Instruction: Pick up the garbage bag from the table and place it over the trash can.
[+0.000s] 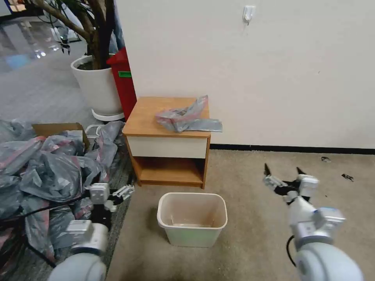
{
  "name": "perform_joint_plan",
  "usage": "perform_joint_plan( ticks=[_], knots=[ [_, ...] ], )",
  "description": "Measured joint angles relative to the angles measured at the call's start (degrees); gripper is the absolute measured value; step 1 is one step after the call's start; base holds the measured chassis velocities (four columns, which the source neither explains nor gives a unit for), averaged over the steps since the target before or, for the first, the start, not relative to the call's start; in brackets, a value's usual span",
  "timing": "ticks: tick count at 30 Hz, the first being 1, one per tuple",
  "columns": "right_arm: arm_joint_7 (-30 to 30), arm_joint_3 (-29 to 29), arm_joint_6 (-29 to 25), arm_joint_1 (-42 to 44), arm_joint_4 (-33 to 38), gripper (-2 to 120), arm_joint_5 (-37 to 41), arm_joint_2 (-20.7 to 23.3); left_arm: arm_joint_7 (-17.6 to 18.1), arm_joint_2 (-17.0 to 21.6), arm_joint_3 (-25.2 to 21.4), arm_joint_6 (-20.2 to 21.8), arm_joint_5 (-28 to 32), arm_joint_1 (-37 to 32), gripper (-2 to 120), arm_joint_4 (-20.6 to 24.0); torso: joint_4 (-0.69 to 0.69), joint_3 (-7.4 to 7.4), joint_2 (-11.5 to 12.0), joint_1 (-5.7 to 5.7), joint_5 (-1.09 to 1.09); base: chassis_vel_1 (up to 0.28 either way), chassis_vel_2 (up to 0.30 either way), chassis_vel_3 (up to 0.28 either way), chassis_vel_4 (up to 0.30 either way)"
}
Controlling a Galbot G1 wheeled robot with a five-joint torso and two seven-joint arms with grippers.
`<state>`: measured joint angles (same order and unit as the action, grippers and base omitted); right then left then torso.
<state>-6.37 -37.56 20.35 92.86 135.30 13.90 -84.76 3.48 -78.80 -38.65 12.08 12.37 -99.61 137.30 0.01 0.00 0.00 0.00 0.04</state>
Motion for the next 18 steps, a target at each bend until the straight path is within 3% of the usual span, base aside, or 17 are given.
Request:
perform_joint_plan(
  ticks=[1, 3, 5, 7, 9, 12, 15, 18],
  knots=[
    [0.0, 0.0, 0.0, 0.0, 0.0, 100, 0.0, 0.0, 0.0, 0.0, 0.0, 0.0, 0.0, 0.0, 100, 0.0, 0.0, 0.0, 0.0, 0.0, 0.0, 0.0, 0.0, 0.0, 0.0],
    [-0.68, 0.6, 2.67, 0.63, 1.28, 100, 2.12, 0.7, 0.63, 1.29, -1.23, 2.15, 2.22, -1.87, 100, 4.04, -0.01, -0.01, -0.01, 0.01, -0.09, 0.0, 0.0, 0.0, 0.0],
    [-0.72, 1.2, 2.95, 0.76, 1.2, 100, 3.0, 1.1, 0.95, 1.92, -1.89, 3.18, 3.32, -2.83, 100, 5.6, 0.0, -0.01, -0.01, 0.0, -0.01, 0.0, 0.0, 0.0, 0.0],
    [-0.76, 1.88, 1.48, 0.63, 0.23, 100, 4.38, 1.65, 2.23, 4.05, -3.99, 4.92, 6.67, -4.79, 100, 6.44, 0.0, 0.0, 0.0, 0.0, -0.1, 0.0, 0.0, 0.0, 0.0],
    [-0.79, 2.05, -0.18, 0.27, -0.52, 100, 4.97, 1.79, 3.06, 5.66, -5.38, 5.4, 8.5, -5.72, 100, 6.52, 0.0, -0.01, -0.01, 0.0, -0.02, 0.0, 0.0, 0.0, 0.0],
    [-0.93, 2.08, -2.95, -0.89, -2.19, 100, 7.36, 2.03, 3.81, 7.1, -6.54, 5.73, 10.31, -6.61, 100, 6.55, -0.01, 0.0, -0.01, 0.0, -0.08, 0.0, 0.0, 0.0, 0.0],
    [-1.39, 2.04, -3.98, -2.51, -3.65, 100, 12.76, 2.26, 4.28, 7.87, -7.06, 5.77, 11.95, -7.2, 100, 6.53, -0.01, 0.0, 0.0, 0.0, -0.04, 0.0, 0.0, 0.0, 0.0],
    [-3.51, 2.8, -4.15, -7.12, -6.58, 100, 27.61, 2.3, 4.9, 9.17, -7.47, 5.8, 14.86, -8.02, 100, 6.36, -0.02, 0.0, 0.0, 0.0, -0.05, 0.0, 0.0, 0.0, 0.0]
  ],
)
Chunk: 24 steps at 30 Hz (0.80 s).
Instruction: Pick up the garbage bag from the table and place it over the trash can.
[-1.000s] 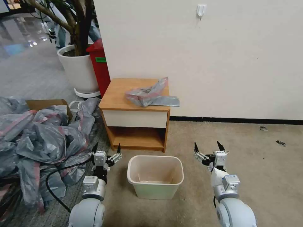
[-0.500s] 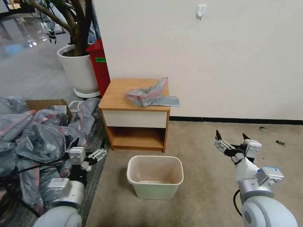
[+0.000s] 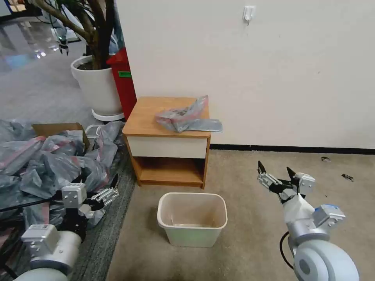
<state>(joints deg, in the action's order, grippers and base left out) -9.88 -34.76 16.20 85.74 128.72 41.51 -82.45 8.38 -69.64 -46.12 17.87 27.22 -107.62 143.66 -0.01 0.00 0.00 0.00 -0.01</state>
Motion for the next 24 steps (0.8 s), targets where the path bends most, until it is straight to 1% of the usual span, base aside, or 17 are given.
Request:
perform_joint_plan(
  ticks=[1, 4, 5, 6, 9, 10, 13, 14, 17, 18, 19, 23, 24],
  knots=[
    [0.0, 0.0, 0.0, 0.0, 0.0, 100, 0.0, 0.0, 0.0, 0.0, 0.0, 0.0, 0.0, 0.0, 100, 0.0, 0.0, 0.0, 0.0, 0.0, 0.0, 0.0, 0.0, 0.0, 0.0],
    [-3.86, 1.57, 0.05, -9.51, -6.9, 100, 16.09, -0.86, 0.52, 1.53, -0.49, -0.16, 2.67, -0.51, 100, -0.12, 0.01, 0.0, 0.0, 0.0, 0.01, 0.0, 0.0, 0.0, 0.0],
    [-3.86, 1.57, 0.05, -9.51, -6.9, 100, 16.09, -0.86, 0.52, 1.53, -0.49, -0.16, 2.67, -0.51, 100, -0.12, 0.01, 0.0, 0.0, 0.0, 0.01, 0.0, 0.0, 0.0, 0.0],
    [-4.59, 1.91, 0.04, -13.3, -10.18, 100, 20.81, -1.29, 0.6, 1.98, -0.83, -0.2, 3.4, -0.55, 100, -0.15, 0.01, 0.0, 0.0, 0.0, 0.0, 0.0, 0.0, 0.0, 0.0],
    [-5.87, 2.45, 0.09, -21.78, -19.08, 100, 30.96, -2.42, 0.64, 2.83, -1.86, -0.33, 4.59, -0.55, 100, -0.21, 0.02, 0.01, 0.0, 0.0, 0.02, 0.0, 0.0, 0.0, 0.0],
    [-5.87, 2.45, 0.09, -21.78, -19.08, 100, 30.96, -2.42, 0.64, 2.83, -1.86, -0.33, 4.59, -0.55, 100, -0.21, 0.02, 0.01, 0.0, 0.0, 0.02, 0.0, 0.0, 0.0, 0.0],
    [-6.77, 3.33, 0.65, -28.96, -26.35, 100, 37.85, -3.41, 0.75, 3.12, -2.56, -0.35, 5.21, -0.51, 100, -0.27, 0.02, 0.01, 0.0, 0.0, -0.01, 0.0, 0.0, 0.0, 0.0],
    [-6.77, 3.33, 0.65, -28.96, -26.35, 100, 37.85, -3.41, 0.75, 3.12, -2.56, -0.35, 5.21, -0.51, 100, -0.27, 0.02, 0.01, 0.0, 0.0, -0.01, 0.0, 0.0, 0.0, 0.0],
    [-6.87, 4.6, 0.78, -32.8, -31.25, 100, 40.33, -4.21, 0.75, 3.07, -2.8, -0.36, 5.23, -0.65, 100, -0.31, 0.02, 0.01, 0.0, 0.0, 0.0, 0.0, 0.0, 0.0, 0.0],
    [-6.87, 4.97, 0.79, -33.75, -32.73, 100, 40.47, -4.55, 0.74, 3.04, -2.93, -0.36, 5.23, -0.71, 100, -0.31, 0.01, 0.0, 0.0, 0.0, 0.0, 0.0, 0.0, 0.0, 0.0],
    [-6.87, 4.97, 0.79, -33.75, -32.73, 100, 40.47, -4.55, 0.74, 3.04, -2.93, -0.36, 5.23, -0.71, 100, -0.31, 0.01, 0.0, 0.0, 0.0, 0.0, 0.0, 0.0, 0.0, 0.0],
    [-6.71, 5.52, 0.76, -37.07, -38.86, 100, 39.93, -6.39, 0.56, 3.22, -3.22, -0.33, 5.4, -0.68, 100, -0.35, 0.01, 0.01, 0.0, 0.0, 0.0, 0.0, 0.0, 0.0, 0.0],
    [-6.71, 5.52, 0.76, -37.07, -38.86, 100, 39.93, -6.39, 0.56, 3.22, -3.22, -0.33, 5.4, -0.68, 100, -0.35, 0.01, 0.01, 0.0, 0.0, 0.0, 0.0, 0.0, 0.0, 0.0]
  ],
)
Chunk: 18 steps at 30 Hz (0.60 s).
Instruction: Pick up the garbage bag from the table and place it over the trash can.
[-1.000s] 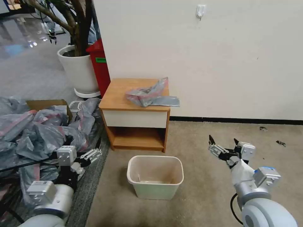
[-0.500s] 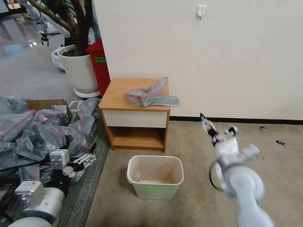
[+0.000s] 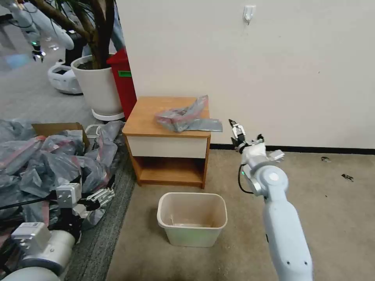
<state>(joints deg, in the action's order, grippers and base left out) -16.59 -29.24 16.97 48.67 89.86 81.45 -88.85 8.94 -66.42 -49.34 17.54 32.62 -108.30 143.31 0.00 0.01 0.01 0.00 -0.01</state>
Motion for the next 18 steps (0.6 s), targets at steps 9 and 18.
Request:
perform_joint_plan(
  ticks=[9, 18],
  knots=[
    [1.66, 0.52, -0.52, -2.01, -2.33, 100, -0.85, -1.33, -0.12, -0.28, -0.03, 0.04, 0.22, 0.31, 100, -0.04, 0.0, -0.01, 0.0, 0.0, 0.0, 0.0, 0.0, 0.0, 0.0],
    [2.25, 1.22, -1.49, -3.94, -4.81, 91, -3.32, -2.43, -0.17, -0.39, -0.14, 0.04, 0.19, 0.37, 100, -0.06, 0.0, -0.01, 0.0, 0.0, 0.0, 0.0, 0.0, 0.0, 0.0]
  ],
)
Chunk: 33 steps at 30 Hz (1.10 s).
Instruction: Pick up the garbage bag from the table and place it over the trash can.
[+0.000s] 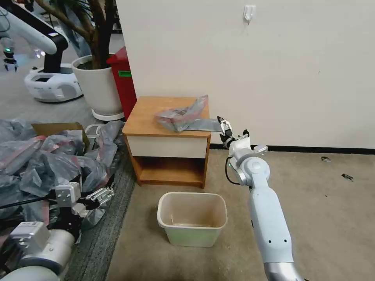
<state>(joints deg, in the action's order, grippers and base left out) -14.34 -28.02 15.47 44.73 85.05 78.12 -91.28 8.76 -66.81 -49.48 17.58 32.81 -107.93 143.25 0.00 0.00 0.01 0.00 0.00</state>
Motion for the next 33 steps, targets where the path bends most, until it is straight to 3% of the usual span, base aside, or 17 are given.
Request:
perform_joint_plan(
  ticks=[18, 24, 26, 33],
  knots=[
    [-0.1, 0.83, -1.19, -0.69, -0.41, 26, -1.21, 0.11, 0.0, -0.43, 0.19, -0.24, -0.22, 0.0, 100, 0.0, 0.0, 0.0, 0.0, 0.0, 0.01, 0.0, 0.0, 0.0, 0.0],
    [-1.35, 1.89, -1.33, 0.52, 3.28, 5, -0.85, 2.13, 0.0, -0.73, 0.66, -0.3, -0.42, 0.33, 100, -0.01, 0.0, 0.0, 0.0, 0.0, 0.01, 0.0, 0.0, 0.0, 0.0],
    [-2.09, 2.4, -1.34, 1.13, 4.94, 0, -0.22, 2.76, 0.0, -0.82, 0.86, -0.31, -0.54, 0.46, 100, -0.01, 0.0, 0.0, 0.0, 0.0, 0.01, 0.0, 0.0, 0.0, 0.0],
    [-6.94, 5.58, -1.85, 5.91, 16.35, 0, 3.9, 5.93, -0.01, -1.08, 1.71, -0.37, -0.76, 1.4, 100, -0.01, 0.0, -0.01, 0.0, 0.0, 0.0, 0.0, 0.0, 0.0, 0.0]
  ],
)
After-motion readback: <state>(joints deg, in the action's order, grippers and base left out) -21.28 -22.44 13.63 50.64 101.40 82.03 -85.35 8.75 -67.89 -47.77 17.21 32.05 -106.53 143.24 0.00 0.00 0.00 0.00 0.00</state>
